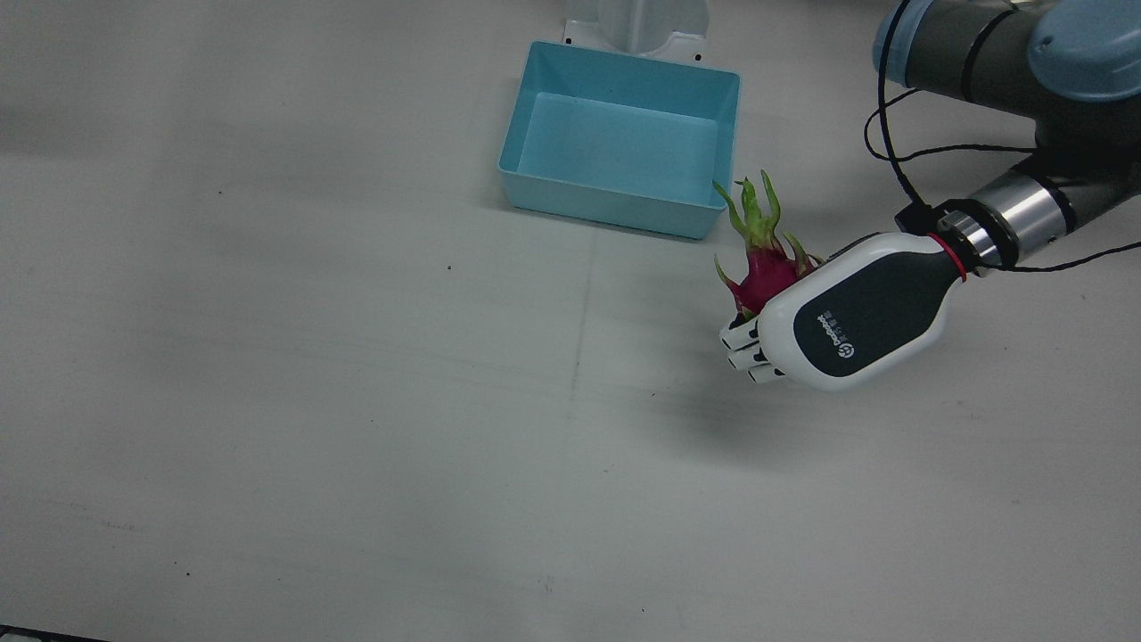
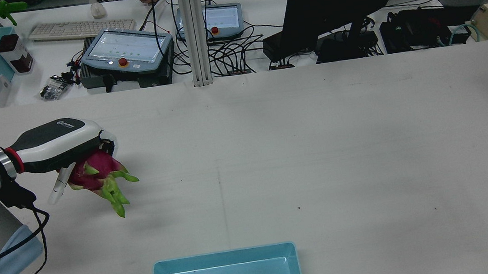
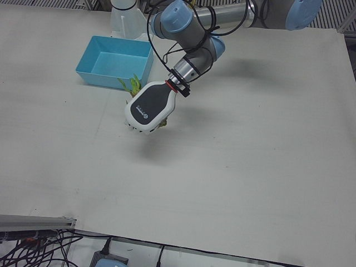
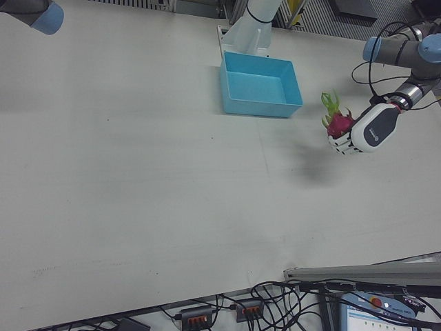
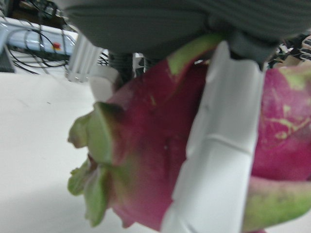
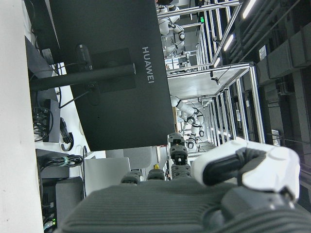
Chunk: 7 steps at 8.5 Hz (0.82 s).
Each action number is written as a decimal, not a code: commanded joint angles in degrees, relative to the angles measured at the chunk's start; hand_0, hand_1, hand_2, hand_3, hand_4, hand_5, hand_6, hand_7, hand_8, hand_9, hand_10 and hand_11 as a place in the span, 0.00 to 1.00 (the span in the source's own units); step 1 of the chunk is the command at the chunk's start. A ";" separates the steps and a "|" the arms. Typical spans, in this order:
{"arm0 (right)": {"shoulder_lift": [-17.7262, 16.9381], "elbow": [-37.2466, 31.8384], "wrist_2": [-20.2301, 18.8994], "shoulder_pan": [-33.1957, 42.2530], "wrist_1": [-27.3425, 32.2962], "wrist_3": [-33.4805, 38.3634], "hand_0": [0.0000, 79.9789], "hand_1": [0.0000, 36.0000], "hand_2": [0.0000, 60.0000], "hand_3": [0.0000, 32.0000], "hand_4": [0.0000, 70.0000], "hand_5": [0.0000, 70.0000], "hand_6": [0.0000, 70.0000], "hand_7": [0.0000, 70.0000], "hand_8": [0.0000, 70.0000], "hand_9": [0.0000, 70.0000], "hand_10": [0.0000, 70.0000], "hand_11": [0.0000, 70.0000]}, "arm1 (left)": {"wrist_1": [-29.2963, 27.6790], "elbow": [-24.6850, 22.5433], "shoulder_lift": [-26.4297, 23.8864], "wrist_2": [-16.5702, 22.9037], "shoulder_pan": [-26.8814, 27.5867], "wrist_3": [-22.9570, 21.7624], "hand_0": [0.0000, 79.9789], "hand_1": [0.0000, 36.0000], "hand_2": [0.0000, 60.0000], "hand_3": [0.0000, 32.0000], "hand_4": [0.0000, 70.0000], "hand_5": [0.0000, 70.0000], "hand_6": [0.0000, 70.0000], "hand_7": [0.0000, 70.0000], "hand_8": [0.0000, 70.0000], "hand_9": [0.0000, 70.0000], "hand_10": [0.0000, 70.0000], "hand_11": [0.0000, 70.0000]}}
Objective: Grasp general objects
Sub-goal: 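Carry the dragon fruit with the left hand over the blue tray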
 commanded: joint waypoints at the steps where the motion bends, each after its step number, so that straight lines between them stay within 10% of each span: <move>1: 0.00 0.03 0.00 0.00 0.00 0.00 0.00 0.00 0.00 0.00 0.00 0.00 0.00 0.00 0.00 0.00 0.00 0.00 | -9.70 -0.28 -0.98 8.44 8.33 -14.76 1.00 1.00 1.00 0.00 0.66 1.00 1.00 1.00 1.00 1.00 1.00 1.00; 7: 0.00 0.03 0.00 0.00 0.00 0.00 0.00 0.00 0.00 0.00 0.00 0.00 0.00 0.00 0.00 0.00 0.00 0.00 | -29.47 -2.74 -0.36 10.30 20.66 -31.83 1.00 1.00 1.00 0.00 0.72 1.00 1.00 1.00 1.00 1.00 1.00 1.00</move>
